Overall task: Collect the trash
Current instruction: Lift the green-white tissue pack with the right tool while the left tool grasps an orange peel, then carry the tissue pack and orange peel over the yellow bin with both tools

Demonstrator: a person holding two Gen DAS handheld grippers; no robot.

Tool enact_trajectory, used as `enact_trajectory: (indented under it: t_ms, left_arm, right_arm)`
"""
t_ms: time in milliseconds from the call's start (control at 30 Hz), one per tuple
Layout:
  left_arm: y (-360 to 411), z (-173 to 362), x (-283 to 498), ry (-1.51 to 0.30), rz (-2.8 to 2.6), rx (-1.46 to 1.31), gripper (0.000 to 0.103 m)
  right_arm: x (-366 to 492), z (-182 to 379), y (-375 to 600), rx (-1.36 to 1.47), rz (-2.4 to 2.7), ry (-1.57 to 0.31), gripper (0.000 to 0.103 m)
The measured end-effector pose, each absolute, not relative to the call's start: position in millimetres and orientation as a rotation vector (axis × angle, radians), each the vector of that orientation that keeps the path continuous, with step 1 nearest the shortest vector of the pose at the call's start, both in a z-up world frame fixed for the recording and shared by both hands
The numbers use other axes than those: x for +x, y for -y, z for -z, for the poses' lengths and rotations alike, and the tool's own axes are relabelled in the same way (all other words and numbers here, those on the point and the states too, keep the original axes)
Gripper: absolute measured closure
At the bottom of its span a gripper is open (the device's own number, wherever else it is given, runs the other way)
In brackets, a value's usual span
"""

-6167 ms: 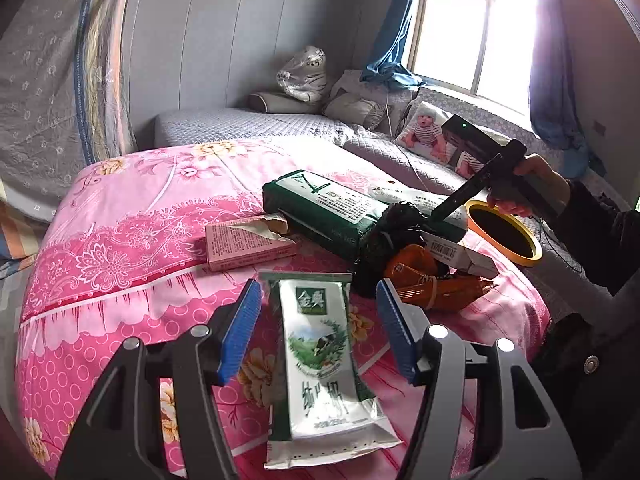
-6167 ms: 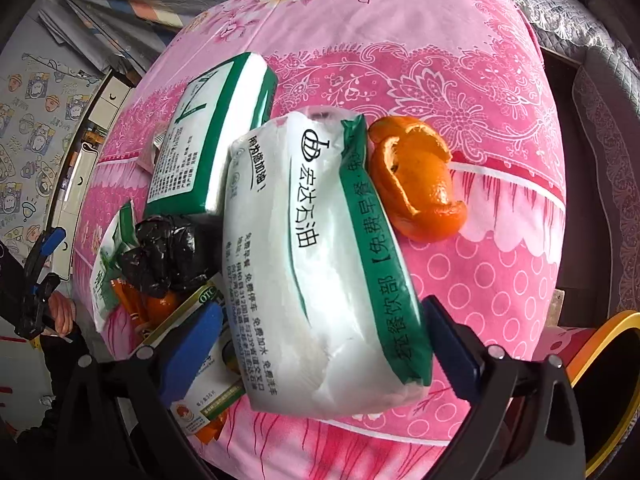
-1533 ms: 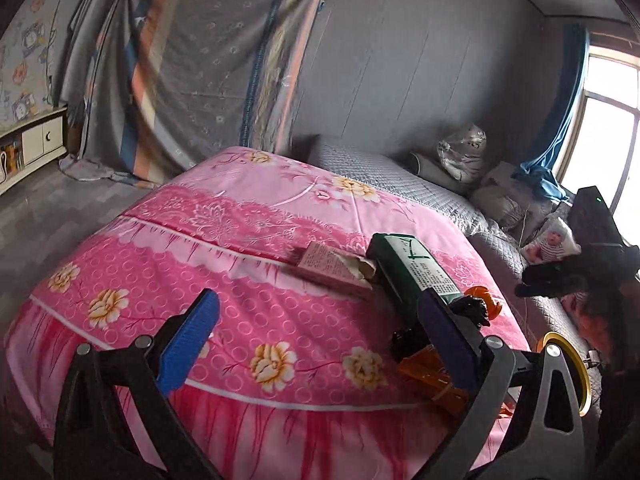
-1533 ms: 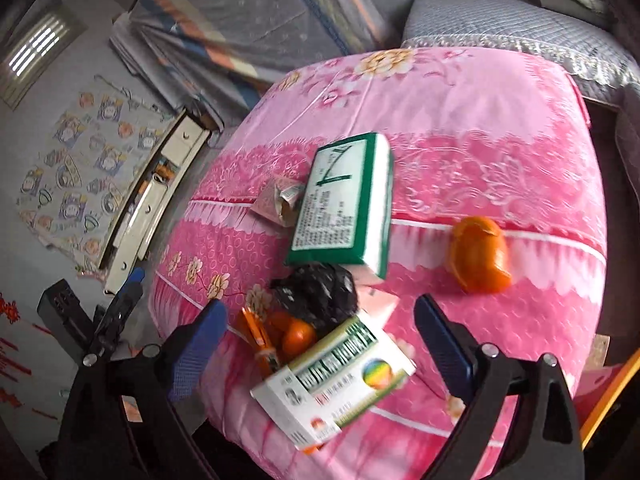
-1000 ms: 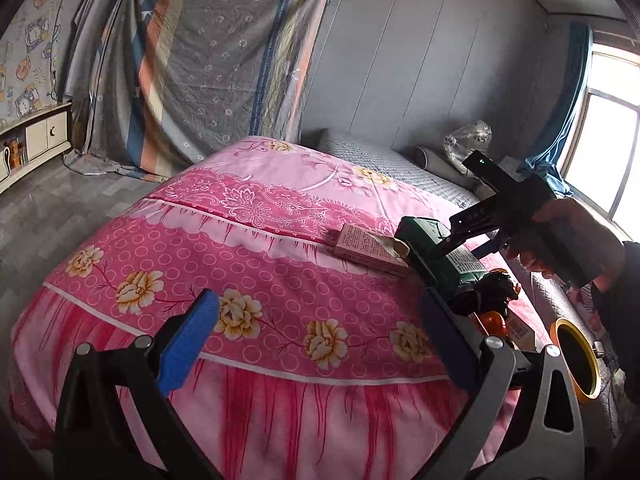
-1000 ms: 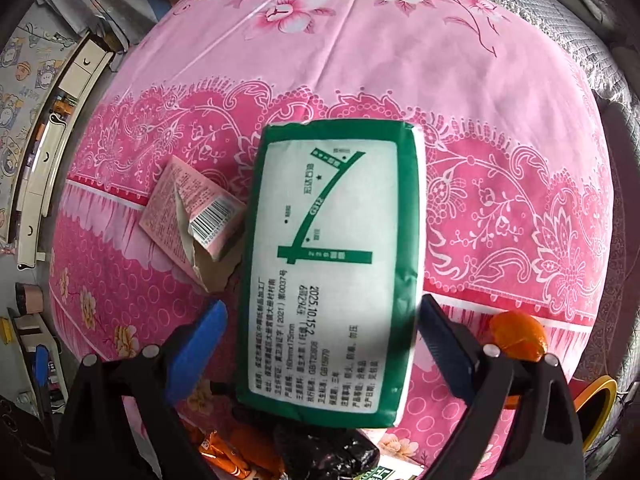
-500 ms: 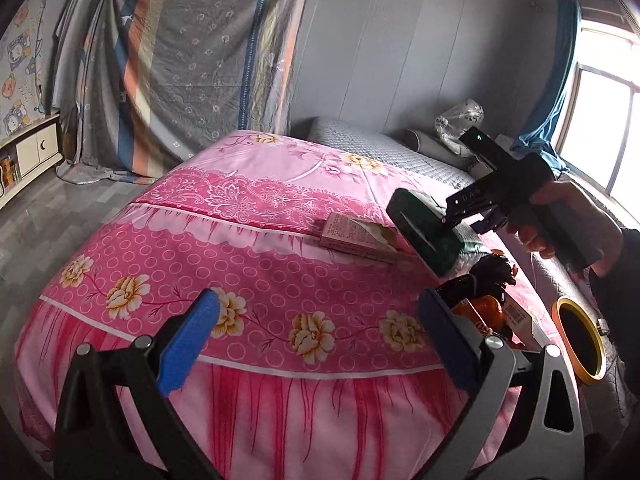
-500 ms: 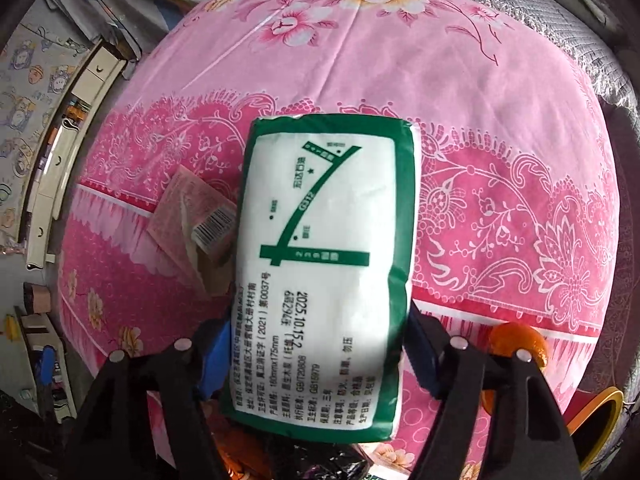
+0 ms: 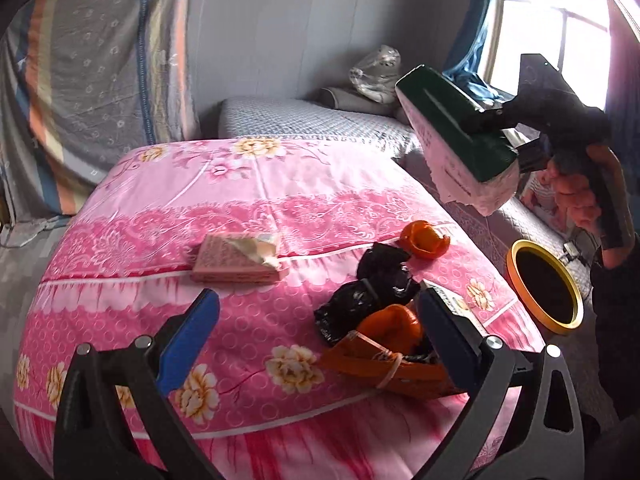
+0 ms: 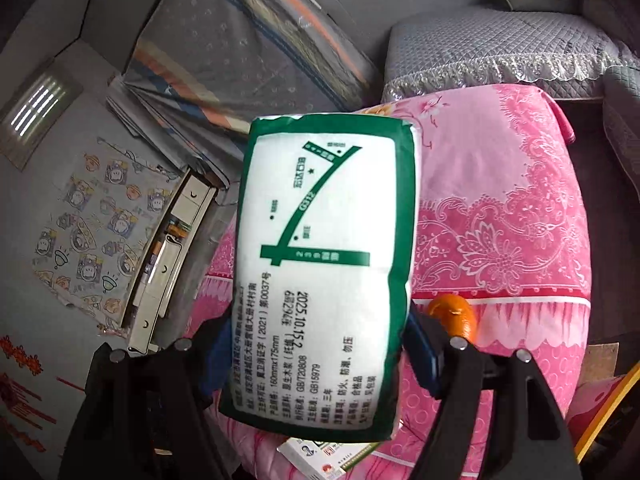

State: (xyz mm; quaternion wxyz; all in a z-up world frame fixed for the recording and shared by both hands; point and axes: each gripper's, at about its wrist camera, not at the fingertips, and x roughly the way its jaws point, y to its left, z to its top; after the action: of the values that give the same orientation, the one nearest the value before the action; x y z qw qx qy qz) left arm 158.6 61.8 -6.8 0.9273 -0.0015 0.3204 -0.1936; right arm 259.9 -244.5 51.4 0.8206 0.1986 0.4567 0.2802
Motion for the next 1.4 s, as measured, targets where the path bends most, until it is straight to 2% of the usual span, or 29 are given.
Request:
enact_trajectory:
  t_ms: [200,400,600,800,867,900,1000,1133,1233,1400]
  left_arm:
    - [28,6,204,-0.755,0.562,0.166,0.008]
    - [103,26,252,-0.868,0.615,0.245,0.008]
    - [150,52,283,-0.948,0.587,0.341,0.009]
    - [166,82,313,-1.063,0.528,0.346,0.009]
    - [164,87,322,-1.091,0.524,0.324,0.021]
    - [164,90,325,-1.111,0.539,0.303,0.03]
    - [165,97,330,-1.139,0.528,0.319,0.036]
    - [164,94,329,-1.13,0.536,0.302,0.053]
    - [159,87,323,-1.11,0.551,0.284,0.058]
    - [132,56,310,-1.032,0.599,0.152,0.06]
  right_arm:
    - [204,-52,333,0.525,-0.553,-0.865,0.033]
    - [164,-29,380,0.598,-0.51,-0.834,0.033]
    - [141,-14,403,0.637,-0.505,-0.806,0.032]
    - [134,-4,416,0.672,-0.506,-0.794,0.032]
    - [134,-1,419,0.683,-0.504,-0.79,0.032]
    - [133,0,420,0.689,-0.504,-0.79,0.032]
    - [131,2,422,0.697,-0.498,-0.792,0.032]
    - [129,3,422,0.706,-0.501,-0.793,0.032]
    - [128,3,417,0.709,-0.518,-0.798,0.032]
    - [130,1,396,0.689,-0.555,-0.829,0.032]
